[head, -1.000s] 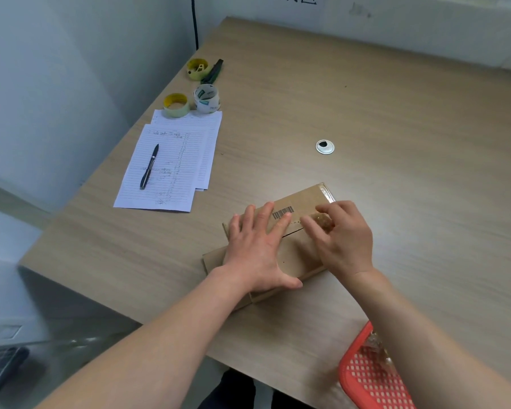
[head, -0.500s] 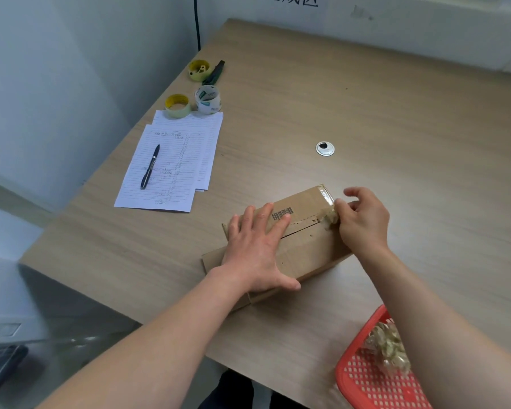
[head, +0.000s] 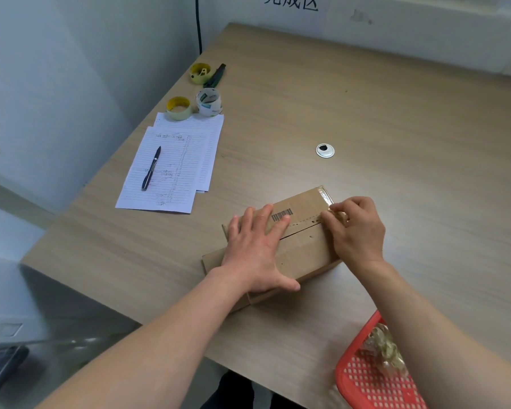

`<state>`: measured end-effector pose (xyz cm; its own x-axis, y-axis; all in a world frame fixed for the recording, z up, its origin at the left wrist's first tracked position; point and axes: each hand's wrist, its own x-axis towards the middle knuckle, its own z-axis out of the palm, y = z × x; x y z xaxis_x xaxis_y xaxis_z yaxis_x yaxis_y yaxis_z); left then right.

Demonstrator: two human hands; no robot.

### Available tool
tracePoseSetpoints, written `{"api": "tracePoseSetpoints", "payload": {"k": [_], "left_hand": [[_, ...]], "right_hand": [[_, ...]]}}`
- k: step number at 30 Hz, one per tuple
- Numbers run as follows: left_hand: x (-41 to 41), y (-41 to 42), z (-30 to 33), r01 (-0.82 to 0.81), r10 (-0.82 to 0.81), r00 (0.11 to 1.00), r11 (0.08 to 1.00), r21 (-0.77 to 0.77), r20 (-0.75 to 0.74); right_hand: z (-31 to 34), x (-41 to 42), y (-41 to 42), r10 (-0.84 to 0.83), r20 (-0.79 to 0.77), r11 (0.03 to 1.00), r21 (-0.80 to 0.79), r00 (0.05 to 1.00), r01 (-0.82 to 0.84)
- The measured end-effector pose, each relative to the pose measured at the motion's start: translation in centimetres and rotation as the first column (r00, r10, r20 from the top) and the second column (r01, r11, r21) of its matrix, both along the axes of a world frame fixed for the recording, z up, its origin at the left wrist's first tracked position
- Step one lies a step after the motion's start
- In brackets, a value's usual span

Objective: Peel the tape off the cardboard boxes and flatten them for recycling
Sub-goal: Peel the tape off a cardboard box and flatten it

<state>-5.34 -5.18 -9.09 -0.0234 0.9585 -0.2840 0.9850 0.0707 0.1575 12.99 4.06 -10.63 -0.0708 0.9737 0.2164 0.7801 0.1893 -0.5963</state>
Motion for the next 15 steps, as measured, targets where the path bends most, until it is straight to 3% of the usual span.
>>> {"api": "tracePoseSetpoints", "payload": {"k": [3,6,8,12,15], "left_hand": [[0.0,0.0,-0.1,0.002,-0.002,1.000,1.000,-0.002,-0.004],[-0.1,0.0,-0.1,0.000,0.000,1.000,1.000,-0.009,0.000],[0.0,0.0,-0.2,-0.003,0.003,1.000,1.000,-0.005,0.000],[0.0,0.0,-0.2,-0.003,0.003,1.000,1.000,-0.011,-0.007],[0.0,0.1,-0.3,-0.008,0.008,1.000,1.000,-0.009,-0.003]], "right_hand": [[0.4,0.7,0.7,-0.107,-0.130,0.989,-0.113,0.986,0.093],[0.6,1.4,0.9,-0.305,-0.317,0.931,-0.297,0.898,0.212],[0.6,1.6,0.9,-0.360,-0.371,0.916,-0.317,0.856,0.248],[1.1,1.4,0.0,-0.299,-0.385,0.944,-0.256,0.873,0.210],[0.8,1.4,-0.9,-0.133,-0.219,0.963,-0.258,0.967,0.074]]}}
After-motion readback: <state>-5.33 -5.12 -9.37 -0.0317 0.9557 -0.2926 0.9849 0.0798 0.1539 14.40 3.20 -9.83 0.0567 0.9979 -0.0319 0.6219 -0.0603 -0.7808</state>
